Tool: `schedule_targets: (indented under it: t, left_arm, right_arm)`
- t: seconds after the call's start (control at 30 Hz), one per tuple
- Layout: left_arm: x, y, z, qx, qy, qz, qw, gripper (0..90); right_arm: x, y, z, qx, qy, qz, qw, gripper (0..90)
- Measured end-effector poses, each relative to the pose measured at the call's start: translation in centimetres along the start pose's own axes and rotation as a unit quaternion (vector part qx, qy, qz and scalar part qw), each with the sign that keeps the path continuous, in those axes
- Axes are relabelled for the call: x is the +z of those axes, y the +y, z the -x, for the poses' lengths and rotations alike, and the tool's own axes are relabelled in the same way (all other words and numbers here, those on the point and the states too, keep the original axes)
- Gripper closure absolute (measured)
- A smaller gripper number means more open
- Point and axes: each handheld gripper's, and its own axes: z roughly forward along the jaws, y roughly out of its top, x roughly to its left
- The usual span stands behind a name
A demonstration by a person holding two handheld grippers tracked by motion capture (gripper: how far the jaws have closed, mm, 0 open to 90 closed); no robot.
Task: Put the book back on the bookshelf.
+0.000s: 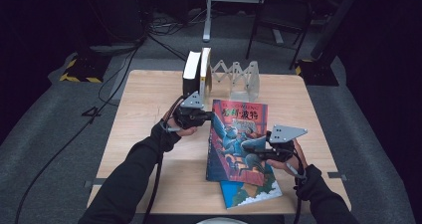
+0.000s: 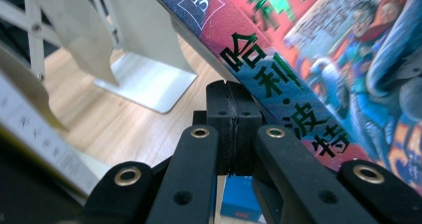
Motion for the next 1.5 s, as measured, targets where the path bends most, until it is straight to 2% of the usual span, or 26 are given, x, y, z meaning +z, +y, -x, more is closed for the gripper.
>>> schedule_targets:
  t: [0.13,0.23,0.27,0.4,0.47,0.53,0.6,0.63,0.67,0.73,0.77,0.8,0.87,0.9,0.97,1.03,1.07,1.1,1.13,1.17,1.23,1.33,1.5]
  left_arm:
    - [-0.5,0.6,0.3,0.011,0.005,0.001,0.9999,89.5]
    - [-1.0,1.5,0.5,0.022,0.010,0.009,0.9997,89.5]
    - [-1.1,1.8,0.6,0.023,0.011,0.012,0.9996,89.5]
    - [-1.3,2.9,1.0,0.037,0.019,0.020,0.9989,89.5]
    - [-1.3,2.9,1.2,0.038,0.020,0.026,0.9988,89.3]
    - [-1.4,2.6,1.5,0.031,0.021,0.041,0.9984,84.9]
    - [-1.7,2.1,1.7,0.027,0.017,0.057,0.9979,81.9]
    - [-1.8,1.9,1.8,0.026,0.023,0.061,0.9975,77.8]
    - [-2.0,1.6,2.0,0.026,0.025,0.062,0.9974,73.6]
    - [-2.1,1.1,2.4,0.026,0.029,0.061,0.9974,70.8]
    - [-2.2,0.8,2.7,0.031,0.039,0.053,0.9974,67.7]
    - [-2.3,0.4,3.1,0.035,0.041,0.048,0.9974,63.8]
    - [-2.4,0.1,3.5,0.039,0.044,0.043,0.9973,62.6]
    - [-2.4,-0.3,3.9,0.044,0.055,0.033,0.9970,60.3]
    - [-2.3,-1.1,4.6,0.044,0.057,0.016,0.9972,56.9]
    - [-2.0,-2.1,5.3,0.040,0.047,0.001,0.9981,53.6]
    - [-2.0,-2.1,5.3,0.040,0.047,0.001,0.9981,53.2]
    - [-1.7,-2.6,5.5,0.037,0.039,-0.010,0.9985,51.8]
    - [-1.2,-3.4,6.0,0.034,0.026,-0.034,0.9985,49.5]
    - [-1.2,-3.4,6.0,0.034,0.026,-0.034,0.9985,48.3]
    - [-0.5,-4.5,6.5,0.032,0.013,-0.055,0.9979,46.6]
    - [0.0,-5.4,6.7,0.019,-0.001,-0.064,0.9978,44.4]
    - [0.1,-6.1,7.2,0.019,-0.017,-0.076,0.9968,41.8]
  right_arm:
    - [-0.4,0.1,-0.1,0.002,-0.017,0.010,0.9998,71.2]
    - [-0.8,0.3,-0.2,-0.006,-0.045,0.022,0.9987,75.6]
    - [-0.9,0.3,-0.2,-0.006,-0.060,0.028,0.9978,77.1]
    - [-1.5,0.5,0.0,-0.008,-0.091,0.045,0.9948,80.5]
    - [-1.7,0.3,-0.2,-0.012,-0.106,0.056,0.9927,81.3]
    - [-1.9,0.0,-0.6,-0.019,-0.115,0.065,0.9911,81.7]
    - [-2.3,-0.4,-1.2,-0.021,-0.117,0.076,0.9901,82.4]
    - [-2.5,-0.4,-1.5,-0.029,-0.116,0.076,0.9900,82.4]
    - [-2.7,-0.4,-1.8,-0.037,-0.116,0.077,0.9895,82.6]
    - [-3.0,-0.4,-2.5,-0.050,-0.121,0.077,0.9884,82.7]
    - [-3.0,-0.4,-2.7,-0.053,-0.123,0.077,0.9880,82.7]
    - [-3.1,-0.4,-2.7,-0.052,-0.121,0.078,0.9882,82.7]
    - [-3.2,-0.5,-2.7,-0.049,-0.120,0.079,0.9884,82.7]
    - [-3.3,-0.5,-2.7,-0.047,-0.118,0.079,0.9888,82.6]
    - [-3.3,-0.5,-2.7,-0.045,-0.117,0.077,0.9891,82.4]
    - [-3.3,-0.5,-2.7,-0.048,-0.119,0.077,0.9887,82.3]
    - [-3.3,-0.5,-2.7,-0.048,-0.119,0.077,0.9887,82.3]
    - [-3.4,-0.6,-2.8,-0.048,-0.120,0.079,0.9885,82.3]
    - [-3.4,-0.6,-2.8,-0.048,-0.119,0.079,0.9885,82.4]
    - [-3.4,-0.6,-2.8,-0.048,-0.119,0.079,0.9885,82.4]
    - [-3.4,-0.6,-2.9,-0.050,-0.121,0.079,0.9882,82.3]
    - [-3.5,-0.7,-3.0,-0.051,-0.122,0.081,0.9879,82.3]
    - [-3.6,-0.7,-3.1,-0.055,-0.125,0.080,0.9875,82.2]
